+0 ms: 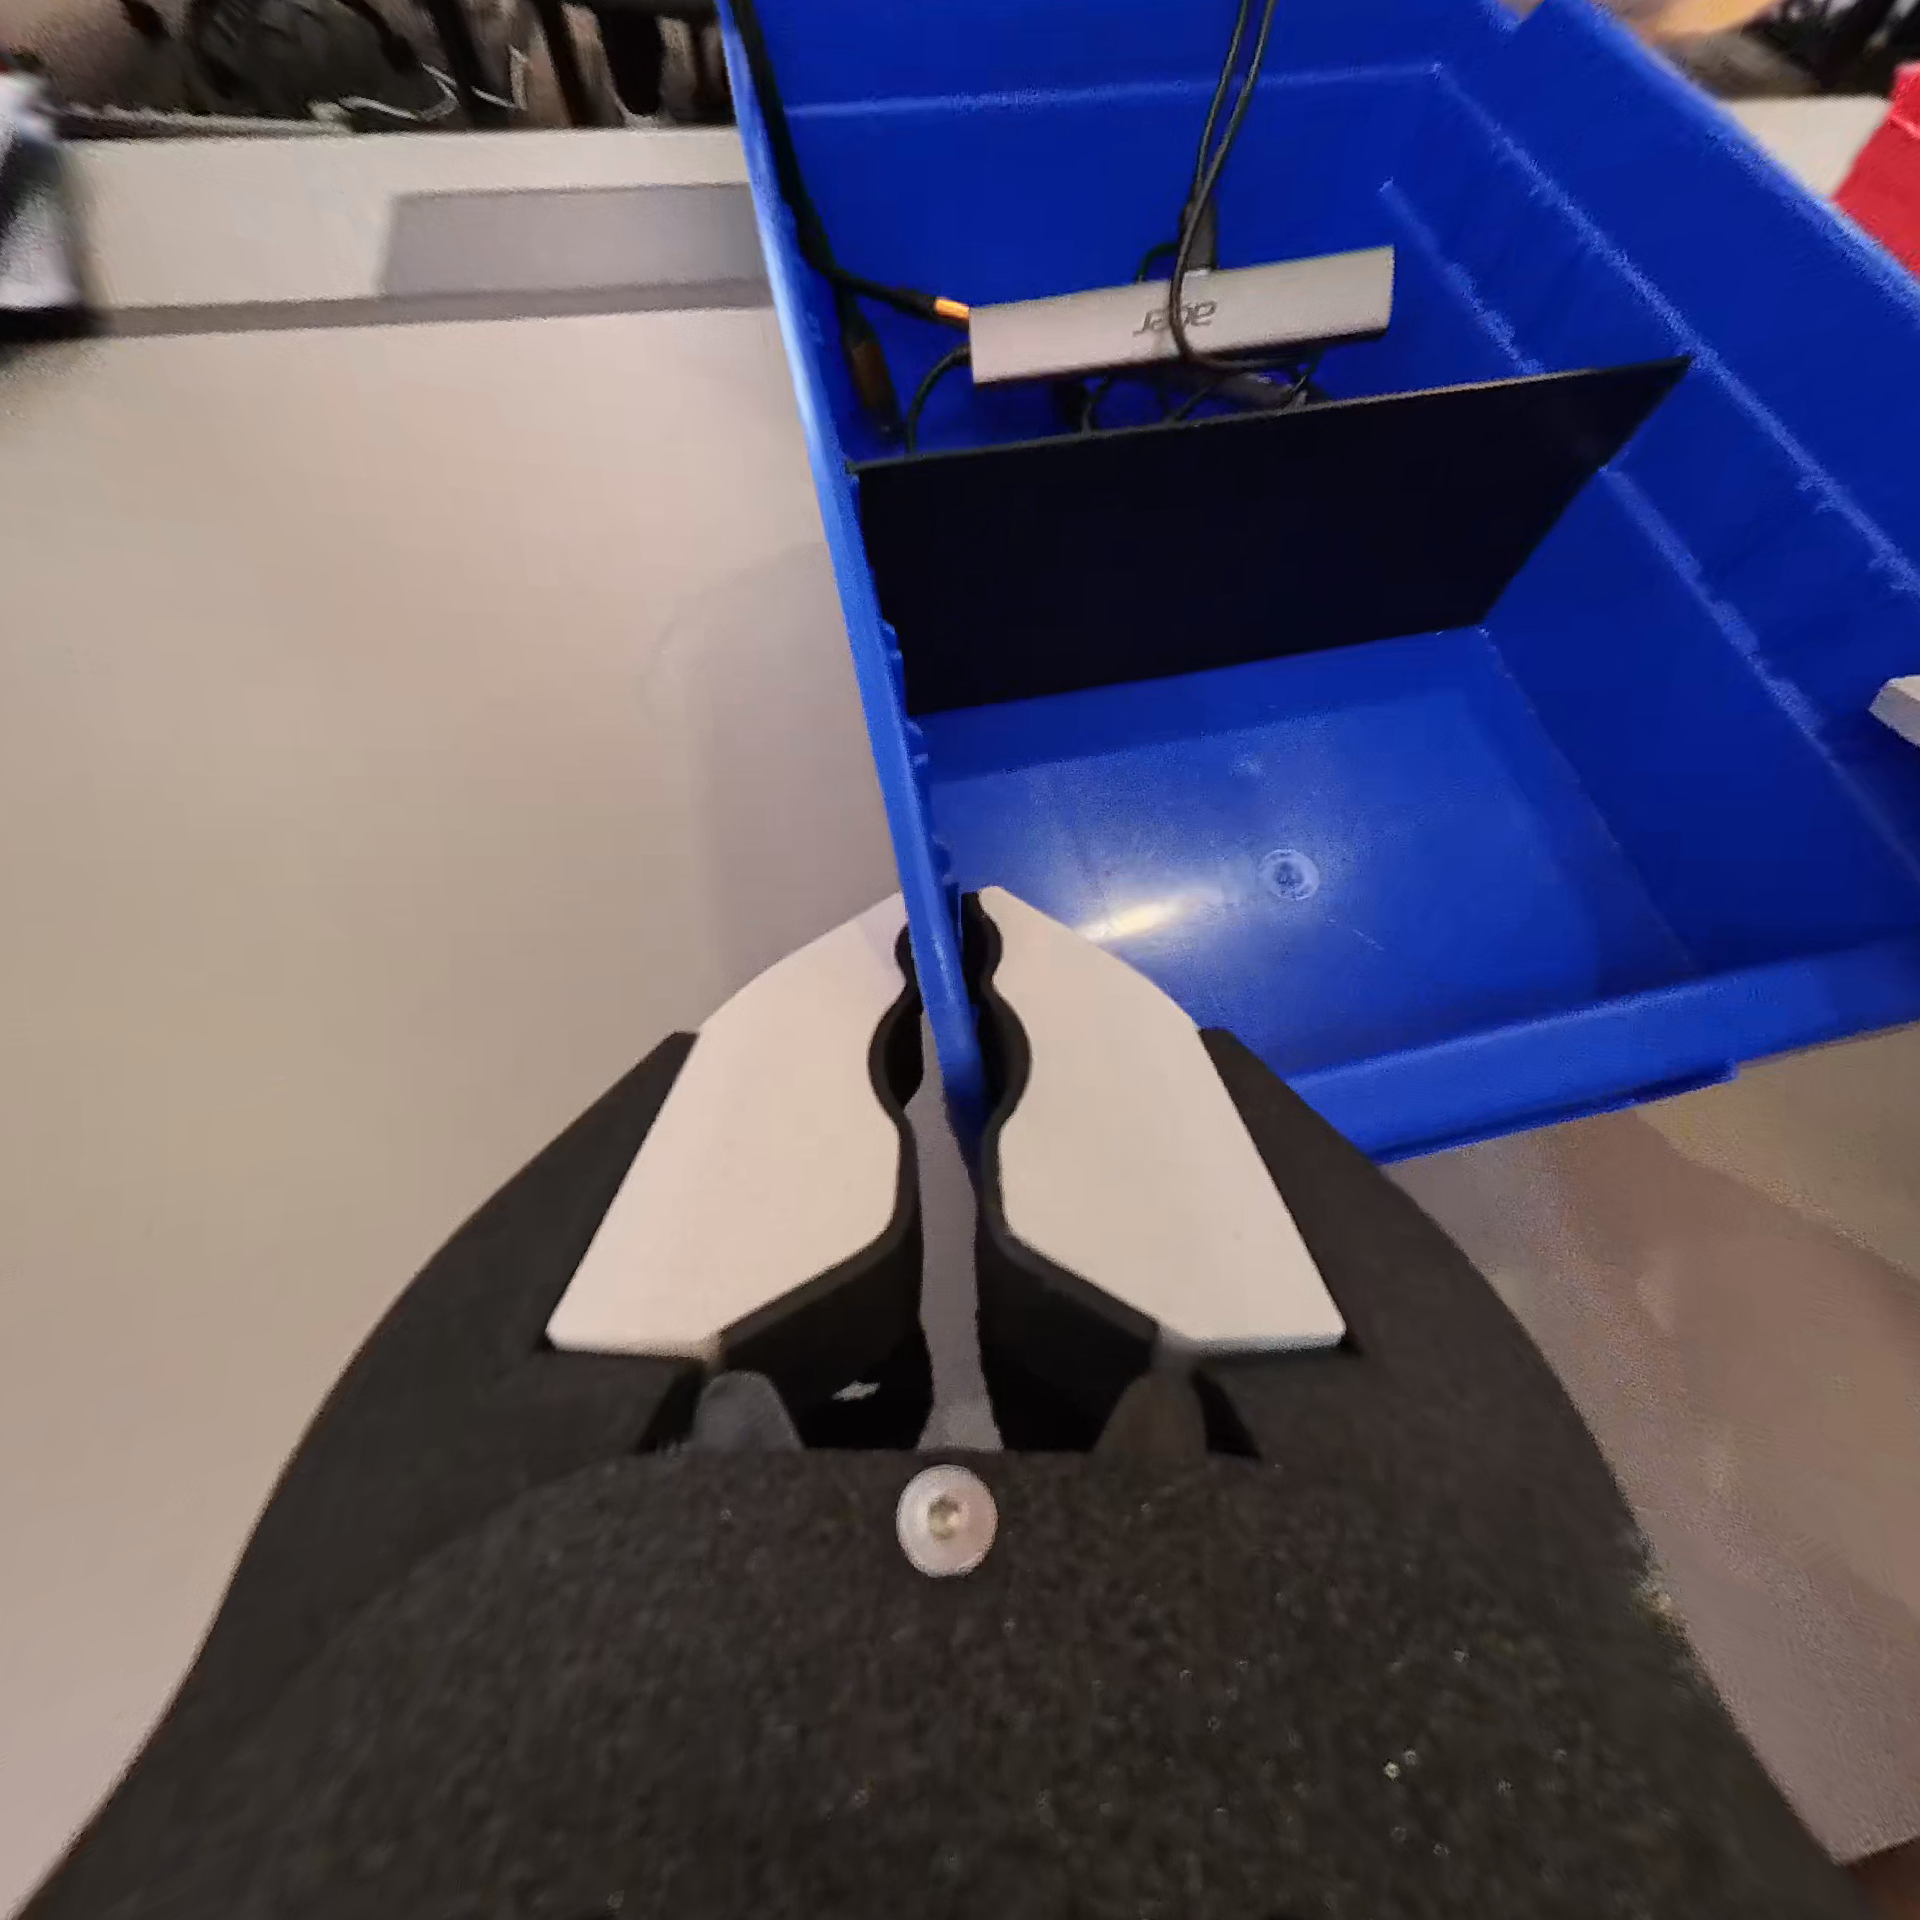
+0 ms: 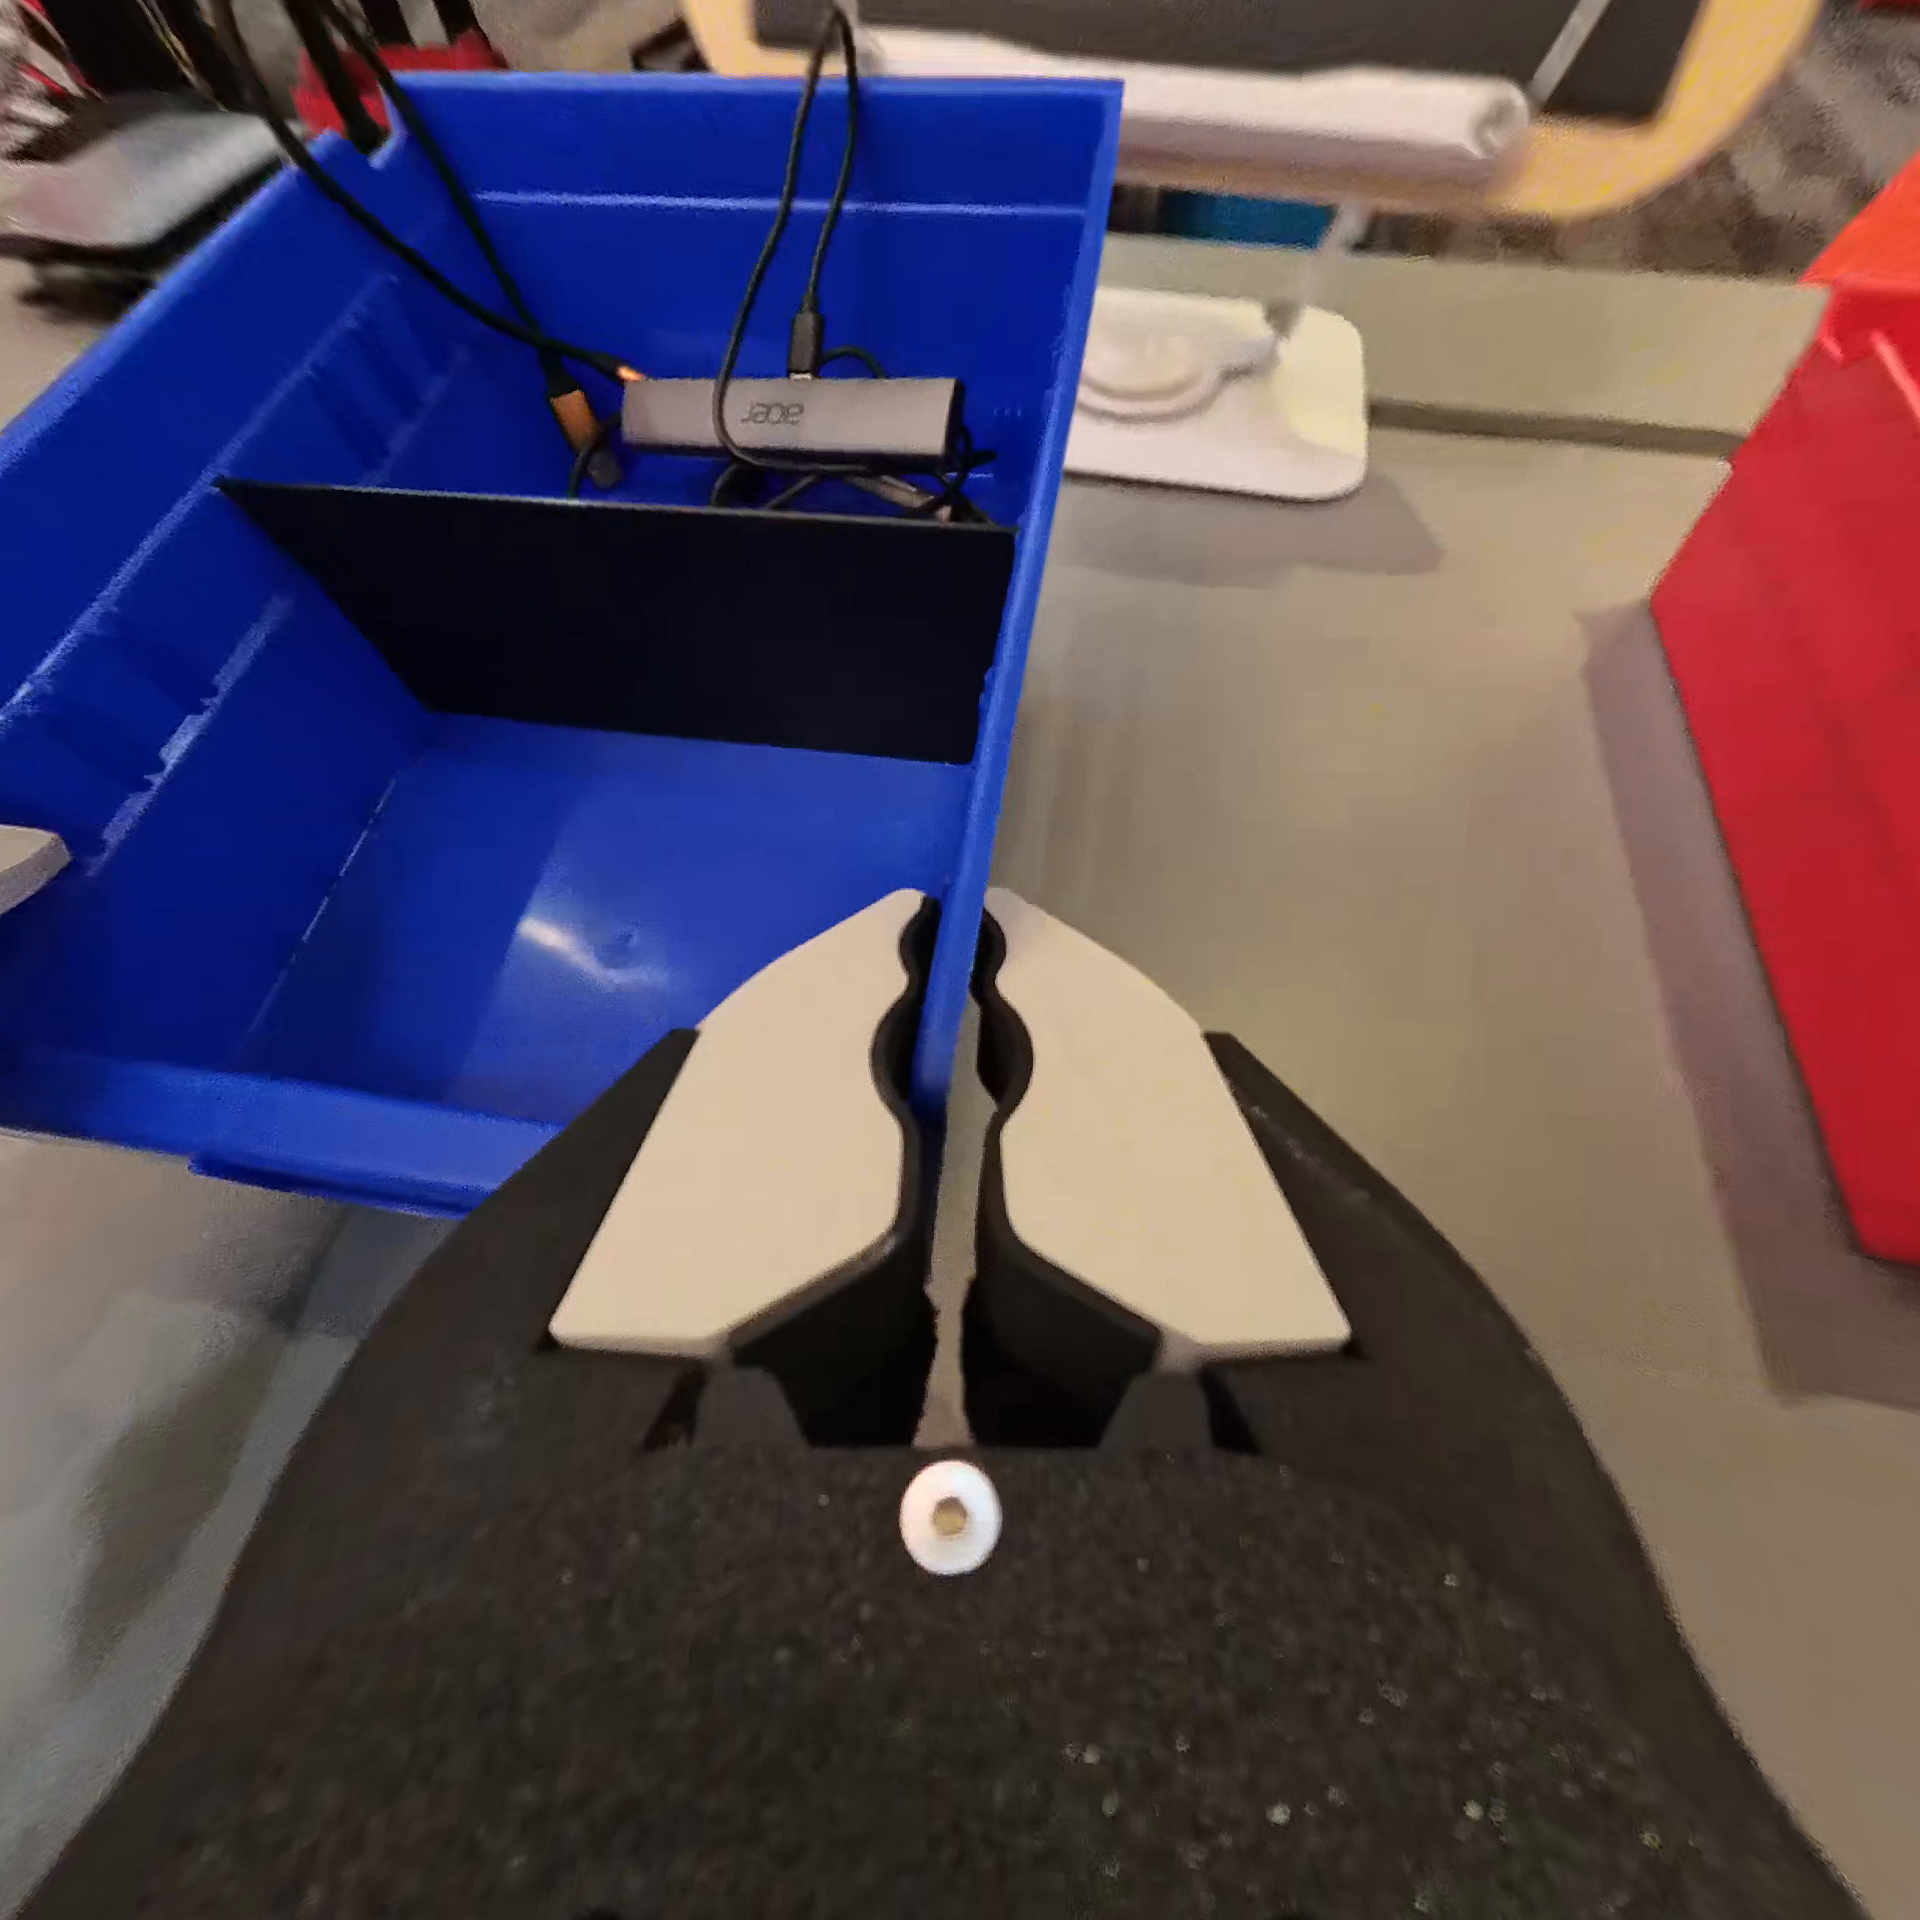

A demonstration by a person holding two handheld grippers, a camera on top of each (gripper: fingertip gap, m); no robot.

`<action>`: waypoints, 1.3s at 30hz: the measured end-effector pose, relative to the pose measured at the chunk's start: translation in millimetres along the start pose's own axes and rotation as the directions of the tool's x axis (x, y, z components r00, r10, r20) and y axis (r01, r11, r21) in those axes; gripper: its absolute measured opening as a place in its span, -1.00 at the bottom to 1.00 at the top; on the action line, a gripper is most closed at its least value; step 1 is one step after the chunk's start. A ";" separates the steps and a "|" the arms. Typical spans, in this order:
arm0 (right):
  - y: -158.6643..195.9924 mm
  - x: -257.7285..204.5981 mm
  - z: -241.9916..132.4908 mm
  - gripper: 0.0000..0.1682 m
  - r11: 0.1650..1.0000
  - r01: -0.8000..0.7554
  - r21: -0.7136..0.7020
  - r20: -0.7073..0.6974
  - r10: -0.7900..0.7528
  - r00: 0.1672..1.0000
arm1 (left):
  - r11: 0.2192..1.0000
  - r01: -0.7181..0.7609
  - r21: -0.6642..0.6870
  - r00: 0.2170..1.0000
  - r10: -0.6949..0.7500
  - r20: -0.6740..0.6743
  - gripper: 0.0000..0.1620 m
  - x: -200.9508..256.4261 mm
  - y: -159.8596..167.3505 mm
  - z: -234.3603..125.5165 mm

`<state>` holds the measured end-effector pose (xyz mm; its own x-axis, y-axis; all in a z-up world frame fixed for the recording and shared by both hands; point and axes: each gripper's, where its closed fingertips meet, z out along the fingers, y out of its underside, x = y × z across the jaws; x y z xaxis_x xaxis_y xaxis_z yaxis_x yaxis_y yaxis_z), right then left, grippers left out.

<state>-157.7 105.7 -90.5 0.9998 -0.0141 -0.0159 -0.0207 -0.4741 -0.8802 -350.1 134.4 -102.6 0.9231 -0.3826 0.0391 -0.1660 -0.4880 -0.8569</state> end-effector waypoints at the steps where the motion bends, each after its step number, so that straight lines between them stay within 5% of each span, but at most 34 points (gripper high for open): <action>1: -3.9 -20.2 0.8 -0.95 1.000 0.007 0.019 0.007 -0.007 1.000 | 1.000 0.008 0.008 1.000 -0.008 0.010 -0.95 -19.6 1.1 -6.3; 8: 13.0 -145.0 43.3 -0.92 0.998 0.047 -0.044 0.100 -0.043 0.994 | 0.997 0.029 -0.066 0.995 -0.022 0.094 -0.96 -143.1 27.9 -17.1; 16: 12.7 -167.6 58.9 -0.85 0.999 0.047 -0.001 0.160 -0.046 0.986 | 0.993 0.108 -0.043 0.989 -0.104 0.102 -0.95 -169.0 27.0 -0.7; 23: 5.2 -163.7 12.9 -0.64 1.000 0.014 -0.011 0.540 -0.006 0.842 | 0.995 0.102 0.008 0.983 -0.102 0.151 -0.82 -176.0 25.0 -13.0; 27: -7.8 -102.2 -28.8 -0.42 0.997 0.015 0.077 0.596 -0.058 0.801 | 0.993 0.064 0.097 0.942 -0.092 0.324 -0.42 -191.6 12.8 -58.6; 30: -5.0 -17.3 -37.0 -0.42 0.996 0.003 0.094 0.505 -0.050 0.862 | 0.982 0.008 0.189 0.918 -0.082 0.387 -0.49 -177.6 0.6 -88.6; 35: -5.0 143.0 -62.2 -0.41 0.990 -0.047 0.130 0.255 0.013 0.967 | 0.950 0.119 0.287 0.988 -0.143 0.065 -0.49 -88.6 -2.8 -81.9; 39: 13.3 248.4 -72.8 -0.43 0.973 -0.094 0.212 0.034 0.088 0.996 | 0.970 0.118 0.211 0.992 -0.106 -0.064 -0.48 -39.8 20.4 -57.0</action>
<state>90.0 31.8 -71.6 0.9936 -0.0259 -0.1098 -0.1127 -0.2735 -0.9552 -410.0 95.0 -92.4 0.9114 -0.3779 0.1628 0.0209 -0.3527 -0.9355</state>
